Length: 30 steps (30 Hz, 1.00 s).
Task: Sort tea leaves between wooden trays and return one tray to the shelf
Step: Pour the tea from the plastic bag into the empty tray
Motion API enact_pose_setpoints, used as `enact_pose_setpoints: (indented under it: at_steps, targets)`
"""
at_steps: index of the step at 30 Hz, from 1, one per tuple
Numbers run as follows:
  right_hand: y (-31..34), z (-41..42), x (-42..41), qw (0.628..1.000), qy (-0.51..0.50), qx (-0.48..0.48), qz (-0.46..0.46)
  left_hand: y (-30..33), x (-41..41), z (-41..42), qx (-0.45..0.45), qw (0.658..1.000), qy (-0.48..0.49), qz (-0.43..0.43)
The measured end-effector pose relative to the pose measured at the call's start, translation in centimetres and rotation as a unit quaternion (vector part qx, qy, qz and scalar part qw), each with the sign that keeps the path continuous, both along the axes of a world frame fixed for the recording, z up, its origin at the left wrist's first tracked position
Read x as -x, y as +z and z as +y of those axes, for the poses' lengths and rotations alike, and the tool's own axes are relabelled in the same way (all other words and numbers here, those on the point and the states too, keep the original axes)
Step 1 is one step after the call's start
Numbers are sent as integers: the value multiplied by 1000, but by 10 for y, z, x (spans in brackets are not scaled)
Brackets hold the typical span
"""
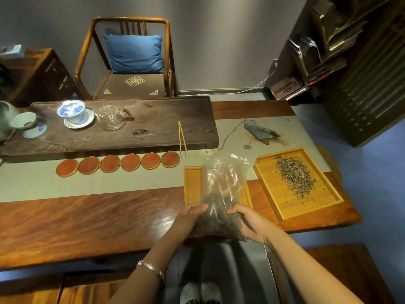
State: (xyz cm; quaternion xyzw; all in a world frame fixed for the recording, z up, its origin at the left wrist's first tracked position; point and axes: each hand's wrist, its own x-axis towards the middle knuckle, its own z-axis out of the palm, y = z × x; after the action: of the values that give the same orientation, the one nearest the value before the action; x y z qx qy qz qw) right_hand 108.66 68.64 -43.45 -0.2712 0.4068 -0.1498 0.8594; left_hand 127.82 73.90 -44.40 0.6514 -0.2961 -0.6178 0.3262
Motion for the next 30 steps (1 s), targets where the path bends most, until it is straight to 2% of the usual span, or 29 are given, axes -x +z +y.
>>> enact_pose_setpoints:
  at_steps: [4, 10, 19, 24, 30]
  targets:
    - [-4, 1, 6, 999, 16, -26, 24, 0, 3, 6, 11, 996, -41, -79]
    - [-9, 11, 12, 986, 37, 48, 158, -5, 11, 16, 24, 992, 13, -119]
    - [3, 13, 13, 949, 51, 78, 300, -9, 18, 14, -30, 996, 63, -54]
    - [13, 2, 12, 951, 6, 65, 304, -6, 16, 3, -46, 994, 89, 35]
    - [26, -9, 9, 949, 9, 93, 301, 6, 13, -12, -62, 991, 102, 56]
